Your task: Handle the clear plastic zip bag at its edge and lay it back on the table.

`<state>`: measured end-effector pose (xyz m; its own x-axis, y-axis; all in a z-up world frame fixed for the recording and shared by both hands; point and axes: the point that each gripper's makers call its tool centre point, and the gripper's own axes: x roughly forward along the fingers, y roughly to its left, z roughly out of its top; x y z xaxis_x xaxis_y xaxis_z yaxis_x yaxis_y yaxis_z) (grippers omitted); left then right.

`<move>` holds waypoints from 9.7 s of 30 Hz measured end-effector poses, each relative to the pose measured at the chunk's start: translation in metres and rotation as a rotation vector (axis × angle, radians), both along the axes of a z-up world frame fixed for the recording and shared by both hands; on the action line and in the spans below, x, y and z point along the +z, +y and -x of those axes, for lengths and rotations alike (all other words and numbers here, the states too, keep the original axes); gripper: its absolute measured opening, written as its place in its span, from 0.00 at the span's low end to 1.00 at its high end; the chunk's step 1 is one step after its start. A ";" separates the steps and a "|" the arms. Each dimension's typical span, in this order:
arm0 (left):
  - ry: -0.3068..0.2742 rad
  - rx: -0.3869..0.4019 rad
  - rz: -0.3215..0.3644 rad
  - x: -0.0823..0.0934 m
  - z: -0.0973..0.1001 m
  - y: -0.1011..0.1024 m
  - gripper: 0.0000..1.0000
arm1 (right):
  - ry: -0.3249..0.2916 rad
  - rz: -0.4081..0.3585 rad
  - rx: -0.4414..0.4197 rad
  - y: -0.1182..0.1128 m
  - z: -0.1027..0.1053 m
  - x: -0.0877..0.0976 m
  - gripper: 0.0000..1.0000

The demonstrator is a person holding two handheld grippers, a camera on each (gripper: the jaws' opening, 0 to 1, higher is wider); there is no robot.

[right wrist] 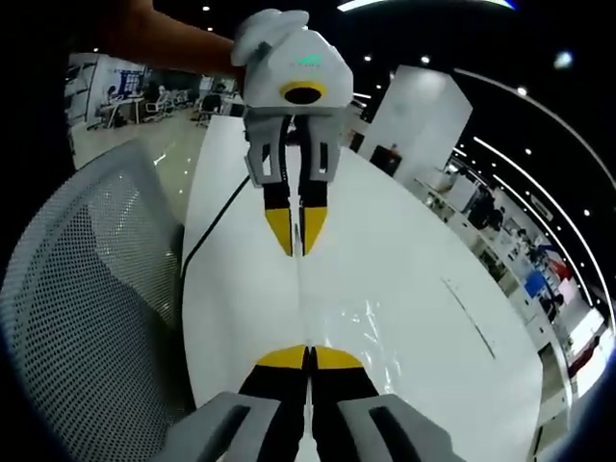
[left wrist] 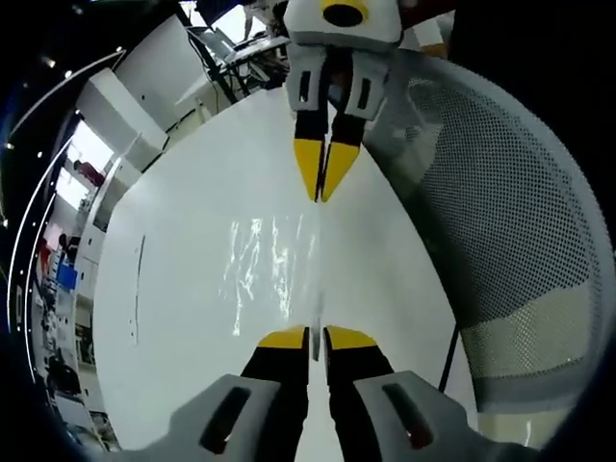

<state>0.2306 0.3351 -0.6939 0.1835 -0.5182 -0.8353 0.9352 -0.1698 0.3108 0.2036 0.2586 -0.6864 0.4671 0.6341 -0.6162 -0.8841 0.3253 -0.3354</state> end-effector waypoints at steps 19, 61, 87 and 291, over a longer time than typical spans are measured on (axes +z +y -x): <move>-0.018 -0.012 0.011 0.005 0.003 -0.004 0.00 | 0.015 -0.037 -0.020 0.001 -0.002 0.010 0.07; 0.039 0.138 0.118 0.033 0.003 -0.026 0.00 | -0.007 -0.062 0.051 0.038 -0.008 0.024 0.09; 0.061 0.124 0.095 0.033 0.005 -0.034 0.00 | -0.010 -0.073 0.076 0.045 -0.013 0.028 0.08; 0.125 0.080 0.056 0.019 0.010 -0.014 0.00 | 0.048 -0.055 0.133 0.052 -0.006 0.015 0.00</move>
